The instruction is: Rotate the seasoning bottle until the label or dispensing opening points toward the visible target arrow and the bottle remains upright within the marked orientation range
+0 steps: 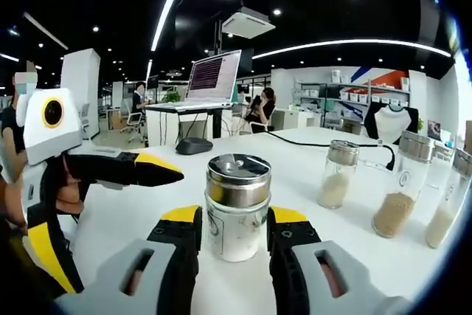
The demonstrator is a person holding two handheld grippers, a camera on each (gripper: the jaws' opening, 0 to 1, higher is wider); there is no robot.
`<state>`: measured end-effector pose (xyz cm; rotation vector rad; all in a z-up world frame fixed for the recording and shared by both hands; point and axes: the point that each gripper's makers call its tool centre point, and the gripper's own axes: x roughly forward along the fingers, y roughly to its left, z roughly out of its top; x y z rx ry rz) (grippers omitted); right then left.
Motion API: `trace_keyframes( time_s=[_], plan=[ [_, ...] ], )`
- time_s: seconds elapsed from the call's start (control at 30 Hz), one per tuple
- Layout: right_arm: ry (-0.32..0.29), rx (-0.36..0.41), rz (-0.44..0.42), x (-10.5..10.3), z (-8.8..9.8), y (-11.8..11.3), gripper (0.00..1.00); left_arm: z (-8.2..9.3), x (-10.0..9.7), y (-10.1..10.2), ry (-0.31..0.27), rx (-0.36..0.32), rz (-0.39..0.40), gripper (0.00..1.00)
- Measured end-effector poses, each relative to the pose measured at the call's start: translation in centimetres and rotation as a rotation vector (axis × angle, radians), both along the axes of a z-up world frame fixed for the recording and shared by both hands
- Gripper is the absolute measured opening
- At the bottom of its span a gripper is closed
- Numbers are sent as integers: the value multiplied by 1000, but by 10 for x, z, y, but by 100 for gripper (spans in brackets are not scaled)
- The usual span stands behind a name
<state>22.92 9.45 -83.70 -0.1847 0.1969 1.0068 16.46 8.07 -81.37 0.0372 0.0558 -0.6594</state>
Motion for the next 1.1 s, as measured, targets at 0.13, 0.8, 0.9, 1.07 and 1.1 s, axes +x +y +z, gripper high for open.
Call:
trace_keyframes(
  time_s=[0.13, 0.8, 0.9, 1.07, 1.1],
  plan=[
    [8, -6, -23, 2, 0, 1, 30, -4, -1, -7, 11, 2, -5, 90],
    [-12, 56, -2, -2, 11, -7, 41, -13, -3, -11, 34, 6, 2, 97],
    [-48, 103, -8, -7, 23, -15, 44, -11, -3, -9, 32, -1, 9, 98],
    [-140, 175, -66, -2, 51, -38, 44, -15, -6, -11, 24, 18, 11, 100],
    [-153, 172, -74, 1, 55, -42, 44, -16, -6, -12, 24, 23, 9, 100]
  ],
)
